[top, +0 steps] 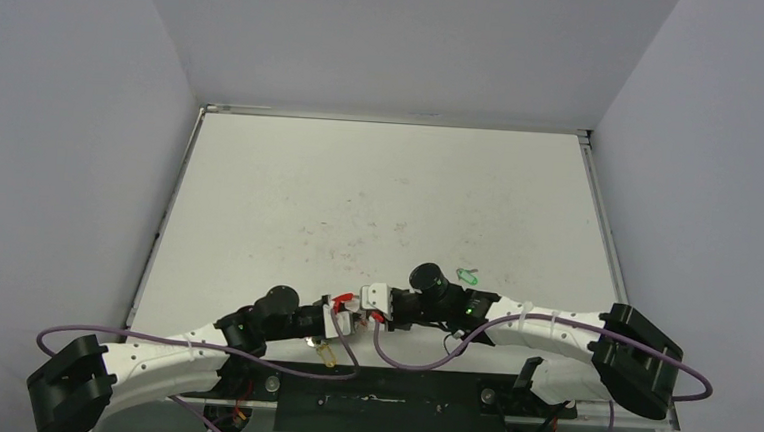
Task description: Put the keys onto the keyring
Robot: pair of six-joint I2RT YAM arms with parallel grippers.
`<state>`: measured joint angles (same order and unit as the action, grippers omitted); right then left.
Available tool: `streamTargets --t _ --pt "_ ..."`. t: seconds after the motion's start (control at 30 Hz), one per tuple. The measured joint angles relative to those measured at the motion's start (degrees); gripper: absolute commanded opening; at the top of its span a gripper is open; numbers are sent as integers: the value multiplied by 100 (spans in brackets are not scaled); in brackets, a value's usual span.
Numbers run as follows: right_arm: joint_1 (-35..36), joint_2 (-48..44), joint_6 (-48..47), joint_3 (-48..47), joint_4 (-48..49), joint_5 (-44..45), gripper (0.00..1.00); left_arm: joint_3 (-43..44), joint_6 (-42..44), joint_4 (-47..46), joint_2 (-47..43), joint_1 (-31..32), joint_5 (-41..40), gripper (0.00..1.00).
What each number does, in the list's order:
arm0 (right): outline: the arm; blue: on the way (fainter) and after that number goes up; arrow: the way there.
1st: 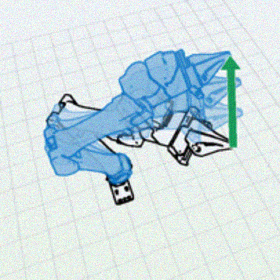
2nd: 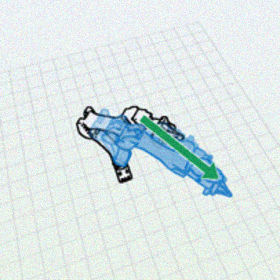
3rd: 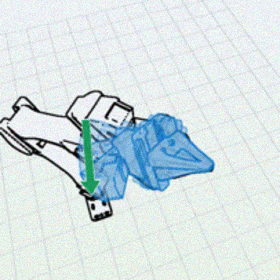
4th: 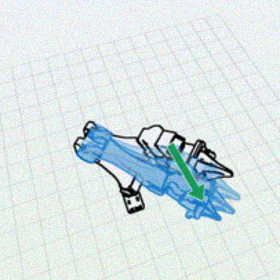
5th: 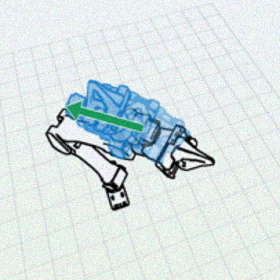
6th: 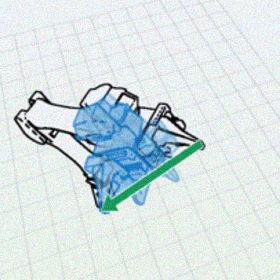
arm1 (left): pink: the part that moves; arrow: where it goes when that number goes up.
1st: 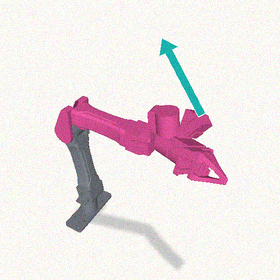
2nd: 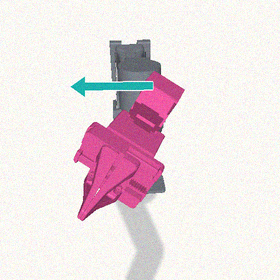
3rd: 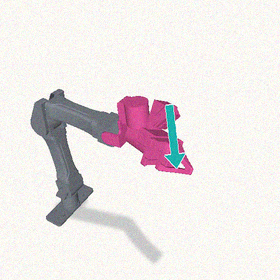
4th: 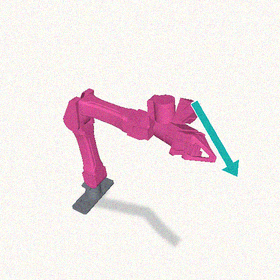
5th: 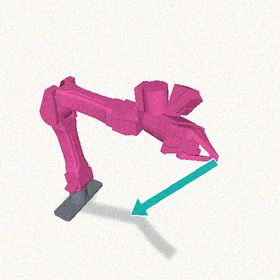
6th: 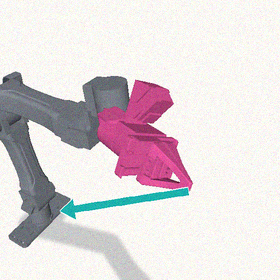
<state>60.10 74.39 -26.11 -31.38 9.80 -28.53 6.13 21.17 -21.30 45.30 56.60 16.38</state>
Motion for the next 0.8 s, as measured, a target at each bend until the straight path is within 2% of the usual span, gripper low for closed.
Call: streamTargets --t 0.33,0.5,0.67,0.8 --pt "0 -232 195 0 2 -87 0 0 -83 192 -105 0 -173 0" --pt "0 -232 155 76 4 -98 19 0 -109 234 -195 9 -225 0" --pt "46 -90 83 129 94 -90 34 0 -120 269 -238 9 -225 0" --pt "153 201 13 129 155 26 38 0 -127 278 -245 11 -225 0"
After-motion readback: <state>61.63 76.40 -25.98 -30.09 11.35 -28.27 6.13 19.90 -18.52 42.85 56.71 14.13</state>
